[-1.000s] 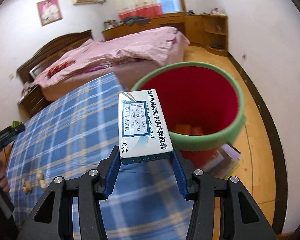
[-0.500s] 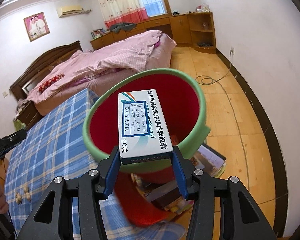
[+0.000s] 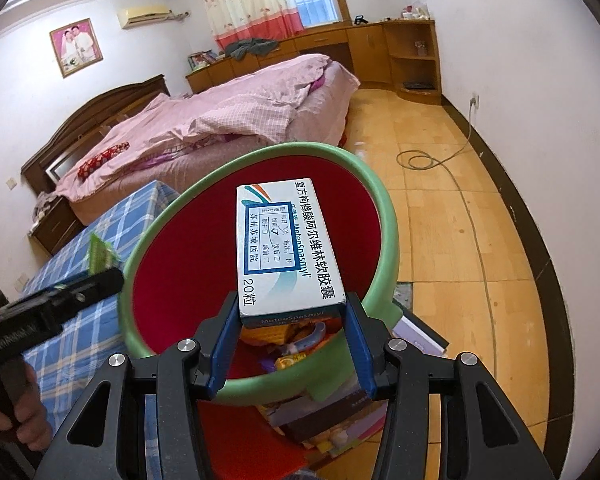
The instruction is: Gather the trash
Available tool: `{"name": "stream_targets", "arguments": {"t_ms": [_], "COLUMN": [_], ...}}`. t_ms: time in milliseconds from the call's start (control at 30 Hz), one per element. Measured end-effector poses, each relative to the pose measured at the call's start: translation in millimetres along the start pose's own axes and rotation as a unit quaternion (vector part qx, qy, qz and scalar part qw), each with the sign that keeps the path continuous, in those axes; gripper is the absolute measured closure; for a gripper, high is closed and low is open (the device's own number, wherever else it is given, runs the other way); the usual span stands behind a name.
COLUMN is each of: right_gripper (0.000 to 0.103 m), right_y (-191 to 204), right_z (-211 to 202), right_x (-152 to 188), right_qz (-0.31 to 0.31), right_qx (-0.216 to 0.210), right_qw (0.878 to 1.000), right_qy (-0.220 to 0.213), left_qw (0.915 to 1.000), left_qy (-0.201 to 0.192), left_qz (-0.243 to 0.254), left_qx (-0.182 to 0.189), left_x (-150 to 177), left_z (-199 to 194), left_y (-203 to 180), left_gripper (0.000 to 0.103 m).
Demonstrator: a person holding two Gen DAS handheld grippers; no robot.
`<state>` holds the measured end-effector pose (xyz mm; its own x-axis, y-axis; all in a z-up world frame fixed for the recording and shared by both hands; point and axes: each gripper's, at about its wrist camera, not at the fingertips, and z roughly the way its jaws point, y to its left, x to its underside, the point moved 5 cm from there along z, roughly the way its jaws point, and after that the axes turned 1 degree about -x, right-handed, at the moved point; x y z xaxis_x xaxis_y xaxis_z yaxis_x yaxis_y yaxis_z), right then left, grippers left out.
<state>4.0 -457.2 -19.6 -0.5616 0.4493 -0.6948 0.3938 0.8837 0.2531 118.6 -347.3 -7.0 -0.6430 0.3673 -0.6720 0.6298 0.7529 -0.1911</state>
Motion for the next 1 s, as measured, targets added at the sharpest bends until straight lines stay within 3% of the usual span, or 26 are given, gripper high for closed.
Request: {"name": "stream_targets", "arguments": {"t_ms": [133, 333, 467, 800, 867, 1000], "right_gripper": [0.051, 0.051, 0.045, 0.042, 0.033, 0.032], "right_y": [-2.0, -5.3, -5.8, 7.4, 15.0, 29.6], "right_z": [4.1, 4.1, 1.6, -19.7, -26.3, -36.8], "right_x": [-1.0, 0.6, -0.3, -0.5, 1.5, 3.8], "right_qz": [-0.003, 0.014, 0.029, 0.030, 0.027, 0.019], "right_qx": [-0.008, -0.024, -0.038, -0.043, -0.043, -0.051], "right_qw": [1.000, 1.000, 0.999, 0.998, 0.998, 0.998], "right_qy": [-0.002, -0.009, -0.013, -0.023, -0.026, -0.030], "left_qw": [0.9997, 0.9996, 0.9995, 0.9999, 0.9997, 0.9990], "left_qy": [0.015, 0.004, -0.002, -0.003, -0.009, -0.012], "left_qz": [0.020, 0.028, 0.030, -0.014, -0.021, -0.041], "left_qx": [0.001, 0.008, 0.000, 0.001, -0.004, -0.015], "left_x": [2.2, -0.2, -2.7, 2.7, 5.3, 15.3], "left_z": [15.3, 16.0, 12.6, -18.3, -29.3, -52.2], "left_y": [-8.8, -12.1, -9.4, 14.1, 20.4, 33.4], "left_gripper": [0.039, 0.035, 0.035, 0.035, 0.035, 0.035]}}
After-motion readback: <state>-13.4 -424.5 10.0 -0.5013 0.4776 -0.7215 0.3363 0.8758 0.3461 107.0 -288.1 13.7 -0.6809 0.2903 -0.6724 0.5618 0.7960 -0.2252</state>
